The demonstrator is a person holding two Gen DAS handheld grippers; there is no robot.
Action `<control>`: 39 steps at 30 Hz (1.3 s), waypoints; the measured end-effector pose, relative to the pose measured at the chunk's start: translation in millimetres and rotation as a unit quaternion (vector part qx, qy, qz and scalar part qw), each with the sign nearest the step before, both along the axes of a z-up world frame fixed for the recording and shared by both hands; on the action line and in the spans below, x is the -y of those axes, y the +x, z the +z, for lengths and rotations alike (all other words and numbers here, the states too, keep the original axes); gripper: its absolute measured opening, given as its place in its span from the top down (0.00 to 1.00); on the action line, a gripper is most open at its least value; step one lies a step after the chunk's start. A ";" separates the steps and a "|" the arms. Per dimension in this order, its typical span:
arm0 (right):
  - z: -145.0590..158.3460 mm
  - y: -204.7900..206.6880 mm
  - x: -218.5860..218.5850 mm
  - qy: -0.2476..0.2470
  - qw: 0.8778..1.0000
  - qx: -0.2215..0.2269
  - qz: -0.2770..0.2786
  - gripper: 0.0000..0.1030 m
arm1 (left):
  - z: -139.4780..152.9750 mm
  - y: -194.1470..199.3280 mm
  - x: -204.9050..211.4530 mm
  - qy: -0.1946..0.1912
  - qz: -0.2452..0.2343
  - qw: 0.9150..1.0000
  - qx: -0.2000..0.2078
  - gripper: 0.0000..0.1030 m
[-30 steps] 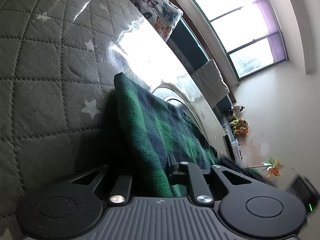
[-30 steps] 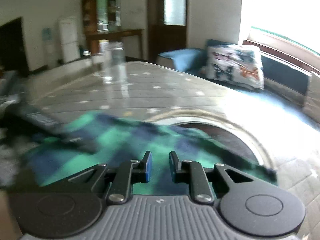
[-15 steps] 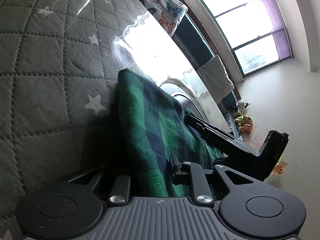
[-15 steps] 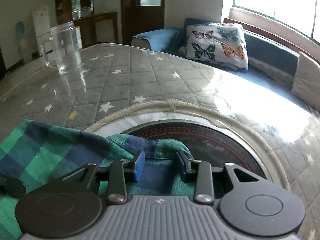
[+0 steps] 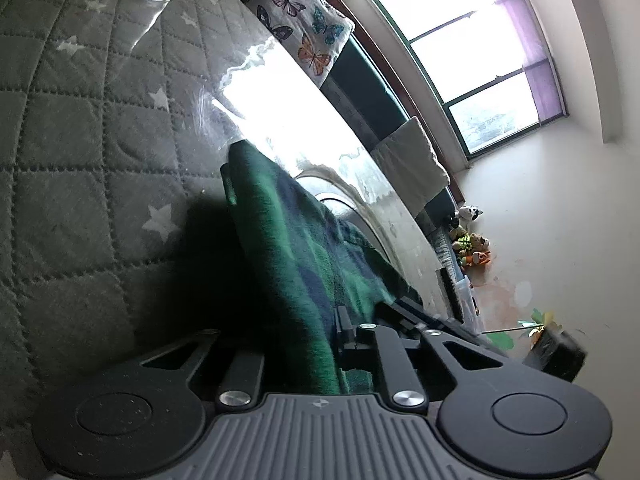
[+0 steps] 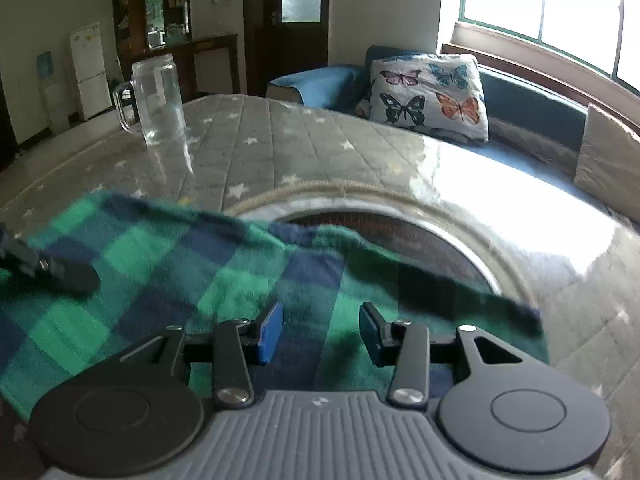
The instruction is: Fold clothes
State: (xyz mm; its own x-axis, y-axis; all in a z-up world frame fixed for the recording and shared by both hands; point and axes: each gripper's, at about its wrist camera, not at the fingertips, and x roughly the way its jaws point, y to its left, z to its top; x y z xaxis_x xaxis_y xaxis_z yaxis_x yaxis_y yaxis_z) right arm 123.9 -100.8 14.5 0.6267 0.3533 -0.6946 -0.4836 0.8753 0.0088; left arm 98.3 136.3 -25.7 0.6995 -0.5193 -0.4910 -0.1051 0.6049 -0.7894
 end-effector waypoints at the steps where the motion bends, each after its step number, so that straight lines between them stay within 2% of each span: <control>1: -3.6 -0.9 -0.6 0.000 1.000 0.004 -0.001 0.58 | 2.4 0.3 1.4 0.001 0.000 1.000 0.002 0.88; 3: -8.2 -4.0 -1.4 -0.002 1.000 0.016 -0.001 0.57 | 7.8 0.7 4.3 0.002 0.001 1.000 0.005 0.89; 9: -1.2 -12.6 5.0 0.004 1.000 0.015 -0.007 0.57 | 29.7 3.5 17.2 0.006 -0.005 1.000 0.018 0.89; 13: -12.2 -15.7 4.3 0.000 1.000 0.014 -0.006 0.56 | 44.6 15.1 33.5 0.010 -0.008 1.000 0.018 0.90; 16: -4.7 -20.7 8.9 0.012 1.000 0.010 -0.004 0.55 | 54.5 20.2 41.4 0.015 -0.007 1.000 0.015 0.90; 22: 5.7 -60.3 25.1 0.013 0.999 0.006 0.031 0.54 | 66.7 27.0 57.2 0.027 -0.003 1.000 0.012 0.90; 27: -4.5 -90.5 34.7 0.001 0.999 0.007 0.040 0.53 | 71.8 29.7 70.3 0.029 0.004 1.000 0.003 0.90; 33: -11.0 -105.2 36.7 0.001 0.998 0.042 0.038 0.53 | 85.0 43.4 106.8 0.047 0.005 0.999 -0.009 0.89; 39: -7.6 -113.7 58.1 0.034 0.998 0.040 0.037 0.51 | 94.1 59.6 149.1 0.067 0.009 0.997 -0.033 0.89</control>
State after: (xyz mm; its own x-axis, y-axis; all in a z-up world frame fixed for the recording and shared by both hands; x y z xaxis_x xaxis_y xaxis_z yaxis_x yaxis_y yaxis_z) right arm 10.2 -158.9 6.9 0.6489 0.4453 -0.6170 -0.5487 0.8356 0.0260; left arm 157.9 -12.8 68.4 0.6715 -0.4338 -0.6007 -0.1661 0.7020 -0.6926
